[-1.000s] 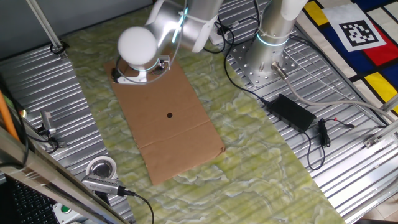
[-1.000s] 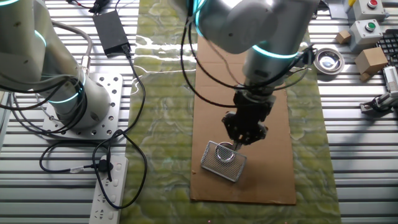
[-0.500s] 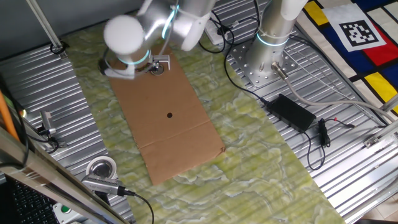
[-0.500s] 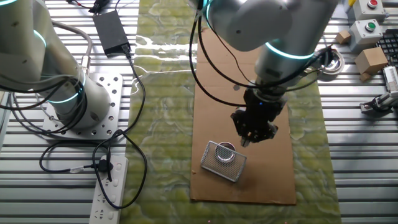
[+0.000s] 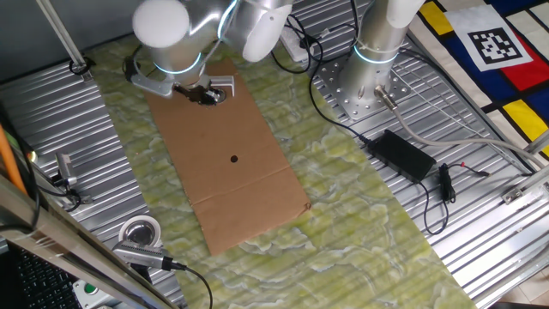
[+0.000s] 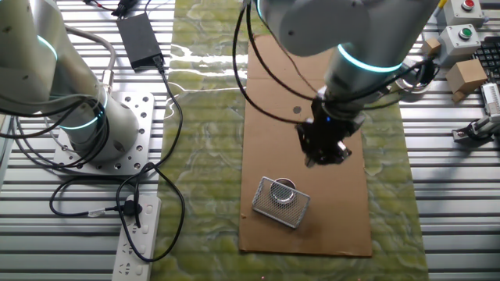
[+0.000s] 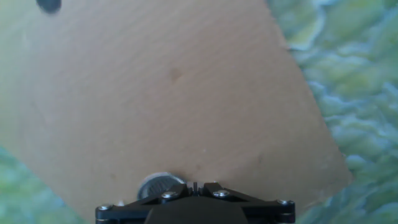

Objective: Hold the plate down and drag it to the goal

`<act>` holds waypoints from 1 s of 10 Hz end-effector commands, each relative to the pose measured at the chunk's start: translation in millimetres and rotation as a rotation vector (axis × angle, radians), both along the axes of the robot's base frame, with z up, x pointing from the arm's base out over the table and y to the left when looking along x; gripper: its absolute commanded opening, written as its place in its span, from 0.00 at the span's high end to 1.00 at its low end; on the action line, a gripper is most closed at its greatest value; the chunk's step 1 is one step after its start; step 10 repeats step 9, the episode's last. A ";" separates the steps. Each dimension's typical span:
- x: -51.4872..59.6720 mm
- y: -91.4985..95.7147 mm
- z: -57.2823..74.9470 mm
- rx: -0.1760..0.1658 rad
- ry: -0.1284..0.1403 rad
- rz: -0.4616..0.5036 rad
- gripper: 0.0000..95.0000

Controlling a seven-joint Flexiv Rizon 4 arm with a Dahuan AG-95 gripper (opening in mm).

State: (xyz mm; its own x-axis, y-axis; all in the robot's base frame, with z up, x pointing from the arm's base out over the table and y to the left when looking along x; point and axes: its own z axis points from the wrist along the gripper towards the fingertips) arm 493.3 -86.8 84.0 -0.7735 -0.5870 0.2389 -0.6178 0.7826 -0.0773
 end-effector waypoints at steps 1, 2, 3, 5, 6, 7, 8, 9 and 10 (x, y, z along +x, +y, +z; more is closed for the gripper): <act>-4.8 36.0 3.7 0.043 -0.026 -0.135 1.00; -7.7 43.7 4.2 0.042 -0.029 -0.149 1.00; -10.4 52.4 4.1 0.042 -0.032 -0.159 1.00; -12.8 60.0 2.5 0.047 -0.032 -0.147 1.00; -12.1 62.6 1.5 0.057 -0.030 -0.139 1.00; -11.3 65.7 0.2 0.062 -0.028 -0.136 1.00; -10.7 68.5 -1.2 0.061 -0.027 -0.132 1.00; -10.5 69.7 -2.0 0.061 -0.026 -0.128 1.00; -10.5 69.7 -2.0 0.061 -0.026 -0.128 1.00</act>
